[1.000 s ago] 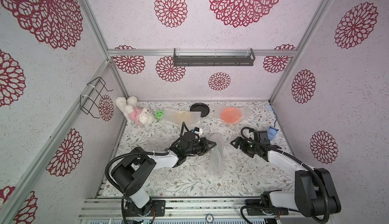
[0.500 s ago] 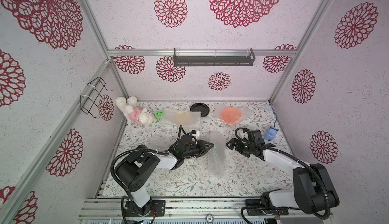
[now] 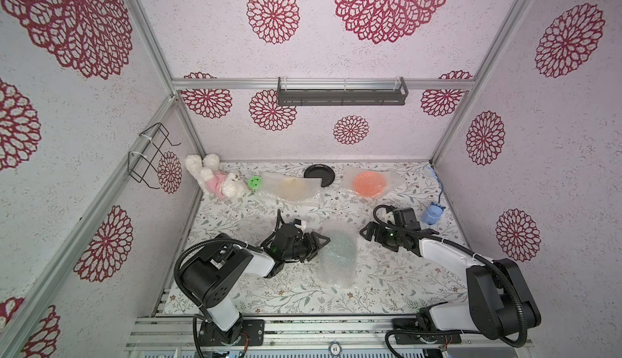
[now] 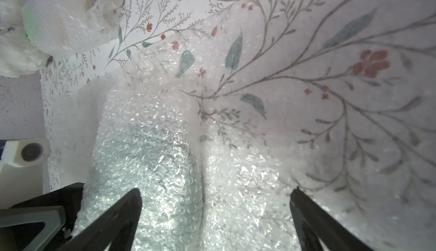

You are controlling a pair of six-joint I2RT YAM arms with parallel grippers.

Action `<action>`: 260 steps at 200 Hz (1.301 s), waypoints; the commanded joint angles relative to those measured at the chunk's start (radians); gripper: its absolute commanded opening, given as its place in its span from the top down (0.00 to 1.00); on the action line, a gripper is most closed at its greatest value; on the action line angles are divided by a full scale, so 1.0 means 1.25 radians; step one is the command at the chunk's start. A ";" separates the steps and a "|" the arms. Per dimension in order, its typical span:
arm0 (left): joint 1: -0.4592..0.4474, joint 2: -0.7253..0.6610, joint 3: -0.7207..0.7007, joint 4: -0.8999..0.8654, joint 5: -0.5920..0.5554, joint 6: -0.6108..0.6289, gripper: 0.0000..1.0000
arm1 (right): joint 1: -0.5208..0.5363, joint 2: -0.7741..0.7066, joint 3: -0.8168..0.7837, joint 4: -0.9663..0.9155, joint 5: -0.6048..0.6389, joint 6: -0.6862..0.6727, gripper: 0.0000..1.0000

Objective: Unpack dinner plates from bubble wrap
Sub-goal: Unwrap the bubble wrap.

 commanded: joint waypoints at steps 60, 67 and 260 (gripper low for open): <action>0.022 -0.282 0.037 -0.446 -0.116 0.212 0.31 | 0.059 0.026 0.056 -0.029 0.034 -0.039 0.02; 0.023 -0.293 0.036 -0.454 -0.121 0.218 0.31 | 0.061 0.029 0.058 -0.028 0.032 -0.039 0.03; -0.102 -0.113 0.150 -0.682 -0.189 0.329 0.79 | 0.176 0.207 0.114 0.071 -0.035 -0.024 0.66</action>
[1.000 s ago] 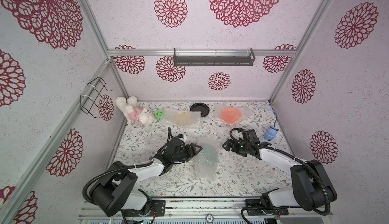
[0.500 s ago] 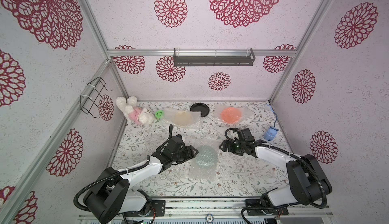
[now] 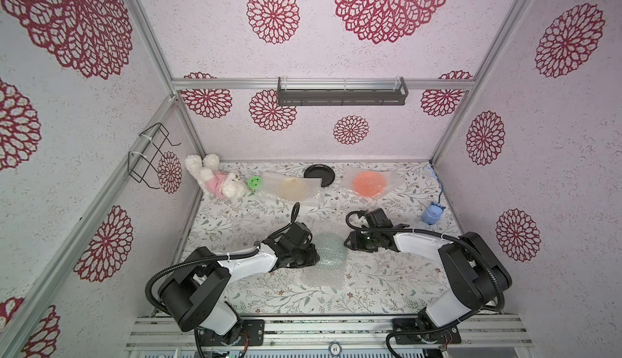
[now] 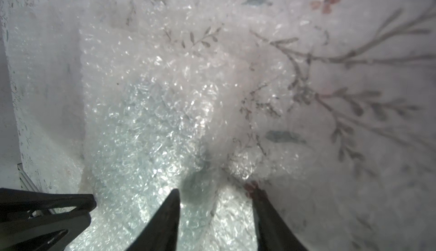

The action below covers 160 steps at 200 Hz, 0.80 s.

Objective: Unpack dinner plates from bubble wrap
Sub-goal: Unwrap the bubble wrap.

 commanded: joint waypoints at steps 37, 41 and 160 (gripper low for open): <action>-0.007 0.032 -0.031 -0.030 -0.067 -0.024 0.80 | 0.004 0.035 0.025 0.069 -0.063 0.008 1.00; -0.007 0.036 -0.034 -0.026 -0.068 -0.025 0.81 | 0.004 0.030 0.024 0.067 -0.063 0.009 1.00; 0.063 -0.208 -0.099 0.080 0.027 -0.064 0.54 | 0.000 -0.123 0.032 -0.035 -0.064 -0.017 1.00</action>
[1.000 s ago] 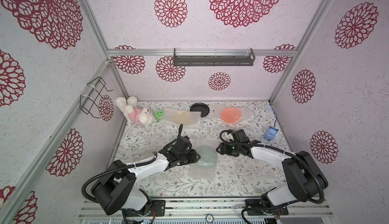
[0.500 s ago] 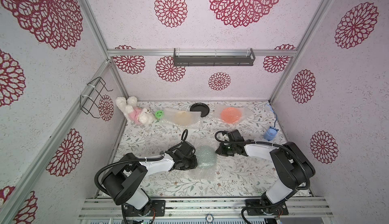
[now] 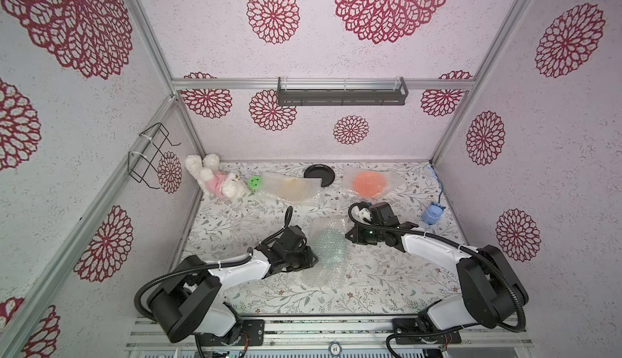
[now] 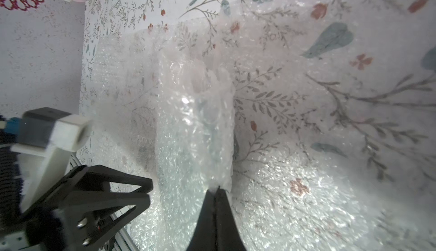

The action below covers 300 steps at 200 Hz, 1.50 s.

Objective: Unpack dinner plates from bubble wrap
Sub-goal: Unwrap the bubble wrap.

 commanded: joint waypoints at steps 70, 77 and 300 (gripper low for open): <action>0.050 -0.222 0.006 -0.126 -0.079 0.043 0.22 | -0.014 0.057 -0.007 0.026 0.007 0.003 0.79; 0.048 -0.218 0.010 -0.131 -0.080 0.047 0.22 | -0.017 0.055 -0.010 0.026 0.002 0.004 0.71; 0.068 0.259 0.129 -0.042 0.000 0.060 0.58 | -0.004 0.093 -0.149 0.239 -0.170 0.127 0.28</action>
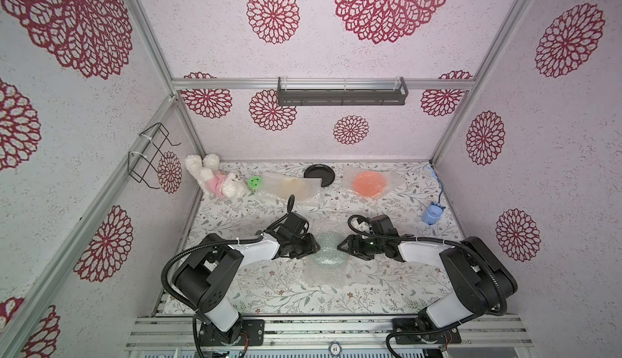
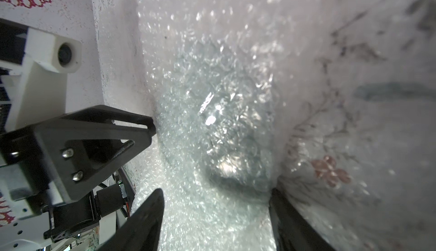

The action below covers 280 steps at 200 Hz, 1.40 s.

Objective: Unpack dinner plates from bubble wrap
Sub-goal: Unwrap the bubble wrap.

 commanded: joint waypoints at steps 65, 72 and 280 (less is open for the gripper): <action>0.007 0.076 -0.042 0.011 -0.018 0.002 0.59 | 0.007 -0.024 0.012 0.040 -0.065 0.017 0.28; 0.006 0.075 -0.041 0.013 -0.016 0.002 0.59 | 0.007 -0.035 0.015 0.030 -0.068 0.012 0.28; 0.085 -0.058 -0.095 0.121 0.140 -0.054 0.53 | 0.063 -0.070 0.051 0.233 -0.074 0.064 0.96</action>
